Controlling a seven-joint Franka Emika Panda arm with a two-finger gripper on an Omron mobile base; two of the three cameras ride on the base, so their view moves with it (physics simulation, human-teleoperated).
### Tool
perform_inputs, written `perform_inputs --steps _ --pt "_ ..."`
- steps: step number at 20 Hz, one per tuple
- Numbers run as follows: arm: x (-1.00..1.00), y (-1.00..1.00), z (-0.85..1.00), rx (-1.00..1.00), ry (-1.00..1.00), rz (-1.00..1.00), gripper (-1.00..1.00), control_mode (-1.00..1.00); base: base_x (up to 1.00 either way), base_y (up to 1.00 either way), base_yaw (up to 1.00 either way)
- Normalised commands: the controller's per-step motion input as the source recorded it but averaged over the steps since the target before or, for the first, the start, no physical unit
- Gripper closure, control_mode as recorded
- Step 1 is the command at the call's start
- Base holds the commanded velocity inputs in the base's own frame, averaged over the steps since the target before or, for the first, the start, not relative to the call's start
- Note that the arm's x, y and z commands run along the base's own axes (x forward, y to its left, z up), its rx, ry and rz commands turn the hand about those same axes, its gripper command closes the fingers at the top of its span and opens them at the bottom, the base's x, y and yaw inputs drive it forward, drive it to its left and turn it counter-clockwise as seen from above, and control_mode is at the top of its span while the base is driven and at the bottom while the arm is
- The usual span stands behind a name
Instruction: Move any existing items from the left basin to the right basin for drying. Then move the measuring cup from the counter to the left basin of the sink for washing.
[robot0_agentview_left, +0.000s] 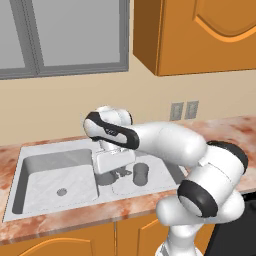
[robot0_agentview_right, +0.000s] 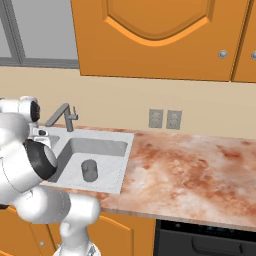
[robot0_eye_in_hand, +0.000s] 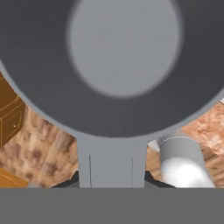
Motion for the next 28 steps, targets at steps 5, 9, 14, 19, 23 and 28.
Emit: perform_inputs --steps 5,9,14,19,23,28 --pt "0.38 0.64 -0.23 0.00 0.06 0.12 1.00 -1.00 0.00 0.00 0.00" --pt "0.47 0.62 -0.26 0.00 0.06 0.11 1.00 -1.00 0.00 0.00 0.00" --pt "0.46 0.52 -0.30 0.00 0.03 0.12 1.00 -1.00 0.00 0.00 0.00" --pt "0.22 0.39 -0.31 0.00 0.03 0.14 1.00 -1.00 0.00 0.00 0.00" --pt "0.10 0.25 -0.29 0.00 0.06 0.15 1.00 -1.00 0.00 0.00 0.00" --pt "0.35 0.30 -0.33 0.00 0.01 0.09 1.00 -1.00 0.00 0.00 0.00"
